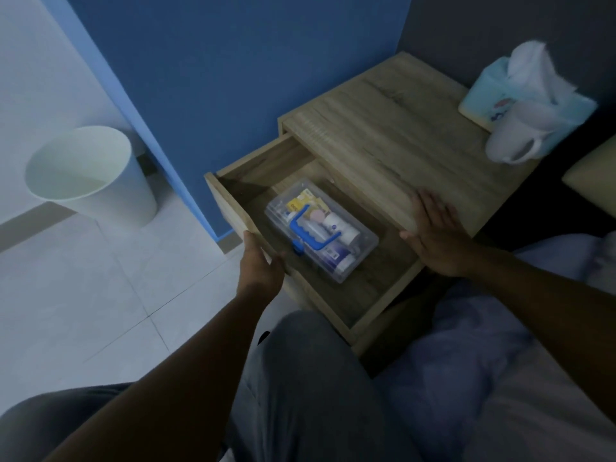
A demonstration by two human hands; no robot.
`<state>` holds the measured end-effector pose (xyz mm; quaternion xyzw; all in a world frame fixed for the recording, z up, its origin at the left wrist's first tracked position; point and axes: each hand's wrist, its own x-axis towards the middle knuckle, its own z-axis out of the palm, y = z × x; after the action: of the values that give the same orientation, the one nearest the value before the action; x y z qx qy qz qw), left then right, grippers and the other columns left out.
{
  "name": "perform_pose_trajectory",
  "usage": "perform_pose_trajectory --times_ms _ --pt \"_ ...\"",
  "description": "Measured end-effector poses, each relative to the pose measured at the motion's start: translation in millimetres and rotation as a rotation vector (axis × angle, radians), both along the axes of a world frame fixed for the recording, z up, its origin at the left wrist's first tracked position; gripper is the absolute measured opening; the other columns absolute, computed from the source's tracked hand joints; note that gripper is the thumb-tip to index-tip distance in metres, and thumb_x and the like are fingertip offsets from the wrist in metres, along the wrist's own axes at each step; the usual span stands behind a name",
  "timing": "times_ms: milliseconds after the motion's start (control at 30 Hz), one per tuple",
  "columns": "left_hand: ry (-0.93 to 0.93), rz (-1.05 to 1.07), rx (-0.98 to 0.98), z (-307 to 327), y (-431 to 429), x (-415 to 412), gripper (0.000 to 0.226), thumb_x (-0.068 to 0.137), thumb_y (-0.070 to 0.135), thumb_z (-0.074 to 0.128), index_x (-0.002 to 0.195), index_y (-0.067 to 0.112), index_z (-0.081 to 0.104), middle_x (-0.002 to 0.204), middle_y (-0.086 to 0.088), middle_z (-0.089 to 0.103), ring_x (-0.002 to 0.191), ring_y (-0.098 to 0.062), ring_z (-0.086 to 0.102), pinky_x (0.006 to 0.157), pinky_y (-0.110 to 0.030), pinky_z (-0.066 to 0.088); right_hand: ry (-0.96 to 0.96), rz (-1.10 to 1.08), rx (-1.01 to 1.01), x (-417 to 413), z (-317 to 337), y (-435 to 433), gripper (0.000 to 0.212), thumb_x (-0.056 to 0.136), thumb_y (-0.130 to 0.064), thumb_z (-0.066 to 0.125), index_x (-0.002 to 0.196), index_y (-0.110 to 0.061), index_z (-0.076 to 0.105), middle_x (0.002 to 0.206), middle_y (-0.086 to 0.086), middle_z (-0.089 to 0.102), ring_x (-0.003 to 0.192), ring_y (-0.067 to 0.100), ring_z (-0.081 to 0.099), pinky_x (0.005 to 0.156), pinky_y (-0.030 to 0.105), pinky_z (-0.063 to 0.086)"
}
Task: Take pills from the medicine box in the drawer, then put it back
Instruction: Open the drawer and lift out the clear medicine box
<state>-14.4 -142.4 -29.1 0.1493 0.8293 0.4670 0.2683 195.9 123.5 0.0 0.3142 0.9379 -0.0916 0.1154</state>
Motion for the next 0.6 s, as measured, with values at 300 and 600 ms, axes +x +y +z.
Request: perform_pose_trajectory --times_ms 300,600 --pt "0.576 -0.396 -0.130 17.7 1.2 -2.2 0.064 0.096 0.035 0.038 0.152 0.028 0.007 0.163 -0.001 0.005 0.145 -0.013 -0.005 0.119 -0.045 0.012 0.437 0.199 -0.097 -21.9 16.3 -74.3 0.064 0.099 -0.035 0.042 0.155 -0.015 0.019 0.164 0.005 0.020 0.152 0.017 0.011 0.123 0.047 0.015" --pt "0.302 -0.429 -0.145 28.5 34.9 -24.1 0.066 0.092 0.018 0.054 0.150 0.023 0.022 0.158 -0.005 0.022 0.143 -0.027 0.029 0.109 -0.050 0.040 0.186 -0.182 -0.328 -54.5 -17.3 -103.7 0.111 0.083 -0.066 0.058 0.155 -0.024 -0.015 0.164 0.000 -0.018 0.151 0.023 -0.013 0.120 0.050 0.010"
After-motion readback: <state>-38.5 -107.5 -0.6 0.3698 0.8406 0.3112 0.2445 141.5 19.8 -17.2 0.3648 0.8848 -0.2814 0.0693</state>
